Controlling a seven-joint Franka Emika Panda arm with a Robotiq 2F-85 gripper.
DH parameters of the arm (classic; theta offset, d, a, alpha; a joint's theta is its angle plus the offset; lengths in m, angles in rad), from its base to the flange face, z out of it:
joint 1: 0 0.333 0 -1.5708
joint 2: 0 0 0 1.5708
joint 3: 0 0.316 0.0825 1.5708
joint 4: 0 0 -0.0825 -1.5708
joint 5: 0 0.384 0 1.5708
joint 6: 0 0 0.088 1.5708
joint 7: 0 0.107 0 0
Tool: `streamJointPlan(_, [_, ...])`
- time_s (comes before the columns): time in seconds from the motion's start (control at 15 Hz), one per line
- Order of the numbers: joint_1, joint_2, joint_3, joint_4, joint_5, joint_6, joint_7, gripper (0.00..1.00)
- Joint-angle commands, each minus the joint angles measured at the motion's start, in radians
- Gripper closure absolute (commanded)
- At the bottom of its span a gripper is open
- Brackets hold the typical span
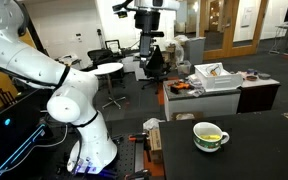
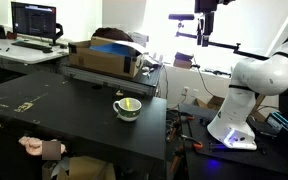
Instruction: Put the yellow sharpie on the table
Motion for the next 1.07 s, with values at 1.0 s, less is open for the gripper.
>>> streamJointPlan(1.0, [-0.014, 0.326, -0.005, -0.1, 0.029, 0.757, 0.038, 0.0])
